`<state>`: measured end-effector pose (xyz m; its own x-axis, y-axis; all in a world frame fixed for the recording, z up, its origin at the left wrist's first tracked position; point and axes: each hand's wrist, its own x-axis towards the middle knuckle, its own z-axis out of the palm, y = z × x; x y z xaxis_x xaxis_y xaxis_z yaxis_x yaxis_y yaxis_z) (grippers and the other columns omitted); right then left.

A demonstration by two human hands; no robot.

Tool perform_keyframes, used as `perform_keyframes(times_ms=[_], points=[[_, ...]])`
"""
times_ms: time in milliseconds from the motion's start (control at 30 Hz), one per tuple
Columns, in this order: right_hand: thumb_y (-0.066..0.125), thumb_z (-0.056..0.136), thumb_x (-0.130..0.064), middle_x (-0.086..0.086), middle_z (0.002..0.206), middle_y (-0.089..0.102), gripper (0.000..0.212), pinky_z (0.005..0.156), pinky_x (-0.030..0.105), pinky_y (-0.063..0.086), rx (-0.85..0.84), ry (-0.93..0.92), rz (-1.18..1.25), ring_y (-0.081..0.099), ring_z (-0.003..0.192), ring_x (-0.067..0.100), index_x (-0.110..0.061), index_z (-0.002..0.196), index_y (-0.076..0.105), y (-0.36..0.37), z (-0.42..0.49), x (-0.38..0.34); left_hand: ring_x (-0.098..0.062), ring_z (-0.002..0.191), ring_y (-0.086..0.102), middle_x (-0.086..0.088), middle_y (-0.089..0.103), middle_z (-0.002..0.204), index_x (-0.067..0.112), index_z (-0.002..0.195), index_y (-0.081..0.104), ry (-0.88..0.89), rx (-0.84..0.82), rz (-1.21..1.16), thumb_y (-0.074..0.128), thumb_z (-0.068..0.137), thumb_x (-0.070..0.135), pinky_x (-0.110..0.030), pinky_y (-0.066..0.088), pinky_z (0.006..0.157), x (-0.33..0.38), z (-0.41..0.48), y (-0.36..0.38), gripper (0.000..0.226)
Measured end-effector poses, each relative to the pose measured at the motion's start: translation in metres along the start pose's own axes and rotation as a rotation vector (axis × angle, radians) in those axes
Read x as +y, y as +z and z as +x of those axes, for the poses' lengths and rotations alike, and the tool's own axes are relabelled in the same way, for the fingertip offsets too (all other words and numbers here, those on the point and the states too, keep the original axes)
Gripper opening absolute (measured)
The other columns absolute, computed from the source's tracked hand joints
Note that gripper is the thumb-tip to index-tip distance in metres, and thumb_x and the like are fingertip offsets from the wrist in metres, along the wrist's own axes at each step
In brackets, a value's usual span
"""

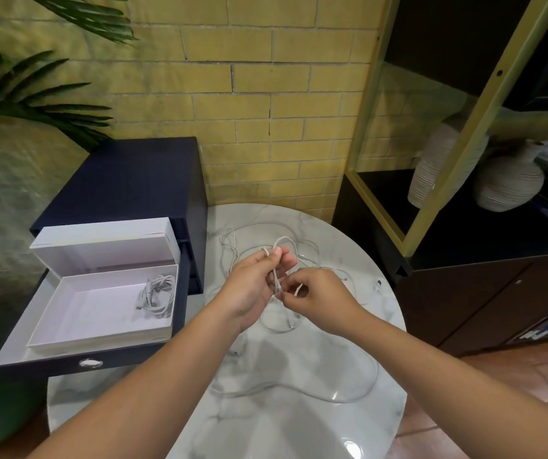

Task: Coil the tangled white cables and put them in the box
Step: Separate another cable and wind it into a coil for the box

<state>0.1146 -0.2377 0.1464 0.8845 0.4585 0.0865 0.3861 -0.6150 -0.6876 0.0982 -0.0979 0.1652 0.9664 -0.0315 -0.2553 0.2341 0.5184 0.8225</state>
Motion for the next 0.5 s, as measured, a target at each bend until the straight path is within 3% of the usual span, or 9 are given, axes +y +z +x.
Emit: perform_keyframes(times_ms=[167,333,500], points=[[0.06,0.08,-0.024,-0.013,0.074,0.056,0.008,0.062,0.032,0.048,0.043,-0.045,-0.194,0.055,0.068,0.009,-0.02,0.079,0.067,0.0028,-0.0004,-0.0019,-0.011,0.084,0.068,-0.004,0.071,0.089,0.007,0.103,0.064,0.008,0.012,0.051,0.049,0.098,0.016,-0.021,0.056,0.071,-0.0033,0.0003,0.0016,0.018],[0.061,0.077,-0.022,-0.011,0.069,0.052,0.007,0.057,0.03,0.043,0.105,-0.055,-0.207,0.052,0.066,0.012,-0.018,0.072,0.059,0.0042,0.0003,-0.0035,-0.014,0.086,0.066,-0.003,0.072,0.089,0.007,0.105,0.065,0.024,0.022,0.064,0.05,0.099,0.016,-0.033,0.049,0.09,-0.0045,0.0008,0.0011,0.018],[0.063,0.076,-0.023,-0.014,0.066,0.048,0.012,0.054,0.025,0.037,0.113,-0.039,-0.195,0.049,0.065,0.011,-0.02,0.07,0.053,0.0064,0.0009,-0.0026,-0.012,0.085,0.066,-0.002,0.073,0.089,0.008,0.104,0.065,0.027,0.029,0.054,0.051,0.098,0.016,-0.023,0.05,0.079,-0.0054,0.0007,0.002,0.018]])
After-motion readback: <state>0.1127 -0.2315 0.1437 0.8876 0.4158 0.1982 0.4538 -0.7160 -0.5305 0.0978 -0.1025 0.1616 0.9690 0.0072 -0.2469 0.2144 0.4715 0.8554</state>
